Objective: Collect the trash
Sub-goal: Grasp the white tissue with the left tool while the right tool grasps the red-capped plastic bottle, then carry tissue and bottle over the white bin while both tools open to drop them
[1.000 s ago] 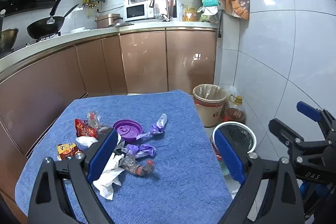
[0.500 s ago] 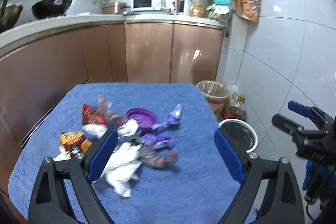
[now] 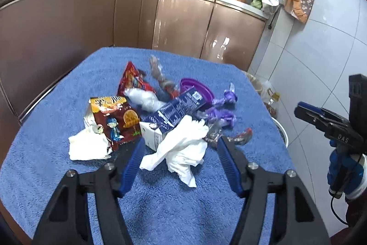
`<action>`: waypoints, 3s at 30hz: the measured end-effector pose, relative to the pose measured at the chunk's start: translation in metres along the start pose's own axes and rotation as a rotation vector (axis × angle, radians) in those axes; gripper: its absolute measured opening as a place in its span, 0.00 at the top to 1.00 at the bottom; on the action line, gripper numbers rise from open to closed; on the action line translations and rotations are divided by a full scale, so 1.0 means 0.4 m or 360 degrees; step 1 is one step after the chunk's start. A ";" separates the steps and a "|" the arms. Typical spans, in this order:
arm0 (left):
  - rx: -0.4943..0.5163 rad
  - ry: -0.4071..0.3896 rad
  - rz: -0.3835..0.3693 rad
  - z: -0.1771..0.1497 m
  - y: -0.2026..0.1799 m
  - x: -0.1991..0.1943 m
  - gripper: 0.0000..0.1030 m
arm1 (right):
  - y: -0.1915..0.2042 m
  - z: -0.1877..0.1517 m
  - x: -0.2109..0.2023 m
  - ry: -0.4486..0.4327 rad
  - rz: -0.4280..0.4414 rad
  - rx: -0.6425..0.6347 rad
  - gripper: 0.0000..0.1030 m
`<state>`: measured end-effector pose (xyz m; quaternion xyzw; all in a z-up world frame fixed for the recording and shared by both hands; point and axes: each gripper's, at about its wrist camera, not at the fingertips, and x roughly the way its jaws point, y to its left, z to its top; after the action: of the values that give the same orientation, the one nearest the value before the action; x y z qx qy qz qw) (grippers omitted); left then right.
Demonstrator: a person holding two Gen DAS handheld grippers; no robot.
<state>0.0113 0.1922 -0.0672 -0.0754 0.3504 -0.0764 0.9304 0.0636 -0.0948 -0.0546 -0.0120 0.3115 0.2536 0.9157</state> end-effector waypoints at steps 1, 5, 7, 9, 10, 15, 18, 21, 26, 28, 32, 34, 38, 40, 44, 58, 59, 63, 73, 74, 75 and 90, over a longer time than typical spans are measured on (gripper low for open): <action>0.0006 0.0013 -0.0016 -0.001 0.001 0.011 0.39 | 0.004 0.001 0.013 0.0016 0.0032 -0.0004 0.47; -0.0005 0.0054 -0.0032 -0.002 0.012 0.052 0.39 | 0.043 -0.005 0.069 0.0094 0.0116 -0.0081 0.47; -0.0034 0.0073 -0.0041 -0.003 0.024 0.071 0.39 | 0.065 -0.014 0.100 0.0140 0.0158 -0.0123 0.50; -0.0053 0.0087 -0.0046 -0.006 0.034 0.083 0.40 | 0.073 -0.021 0.118 0.0178 0.0188 -0.0145 0.52; -0.0060 0.0094 -0.0048 -0.007 0.038 0.089 0.41 | 0.076 -0.023 0.127 0.0190 0.0199 -0.0150 0.53; -0.0104 0.0140 -0.0081 -0.013 0.058 0.110 0.56 | 0.087 -0.028 0.184 0.0250 0.0234 -0.0167 0.57; -0.0118 0.0154 -0.0106 -0.017 0.060 0.116 0.68 | 0.093 -0.029 0.208 0.0275 0.0262 -0.0166 0.61; -0.0131 0.0171 -0.0151 -0.023 0.062 0.119 0.81 | 0.100 -0.029 0.222 0.0296 0.0281 -0.0175 0.67; -0.0125 0.0163 -0.0173 -0.026 0.052 0.106 0.93 | 0.114 -0.033 0.239 0.0331 0.0300 -0.0201 0.82; -0.0120 0.0149 -0.0176 -0.025 0.048 0.096 0.95 | 0.114 -0.033 0.238 0.0328 0.0311 -0.0197 0.88; -0.0110 0.0113 -0.0180 -0.014 0.035 0.067 0.97 | 0.120 -0.027 0.222 0.0304 0.0309 -0.0226 0.91; -0.0106 0.0090 -0.0173 -0.006 0.027 0.049 0.97 | 0.123 -0.021 0.205 0.0279 0.0303 -0.0234 0.92; -0.0118 0.0045 -0.0179 0.006 0.021 0.009 0.97 | 0.129 -0.007 0.158 0.0218 0.0296 -0.0247 0.93; -0.0115 0.0022 -0.0167 0.011 0.019 -0.014 0.97 | 0.133 -0.003 0.130 0.0186 0.0291 -0.0252 0.93; -0.0102 -0.0031 -0.0147 0.026 0.004 -0.066 0.97 | 0.134 0.001 0.077 0.0128 0.0273 -0.0260 0.93; 0.0149 -0.0036 -0.0275 0.119 -0.213 -0.065 0.97 | -0.041 -0.024 -0.114 -0.0044 -0.0036 -0.0024 0.93; 0.0173 -0.0027 -0.0290 0.128 -0.236 -0.053 0.97 | -0.068 -0.028 -0.124 -0.0054 -0.0079 0.0006 0.94; 0.0284 0.0030 -0.0371 0.179 -0.363 0.023 0.97 | -0.190 -0.046 -0.157 -0.0073 -0.0272 0.0143 0.93; 0.0502 0.0252 -0.0564 0.282 -0.702 0.322 0.97 | -0.489 -0.110 -0.127 0.0004 -0.0708 0.0406 0.93; 0.0504 0.0280 -0.0574 0.288 -0.732 0.360 0.97 | -0.518 -0.116 -0.115 0.0017 -0.0741 0.0434 0.93; 0.0506 0.0307 -0.0584 0.291 -0.760 0.394 0.97 | -0.537 -0.121 -0.106 0.0027 -0.0760 0.0455 0.93; 0.0522 0.0648 -0.0540 0.244 -1.028 0.801 0.95 | -0.851 -0.168 0.073 0.0251 -0.0929 0.0648 0.93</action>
<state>0.2775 -0.2634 -0.1201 0.0353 0.4951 -0.2996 0.8148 0.2059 -0.3900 -0.1718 0.0627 0.4086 -0.0875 0.9063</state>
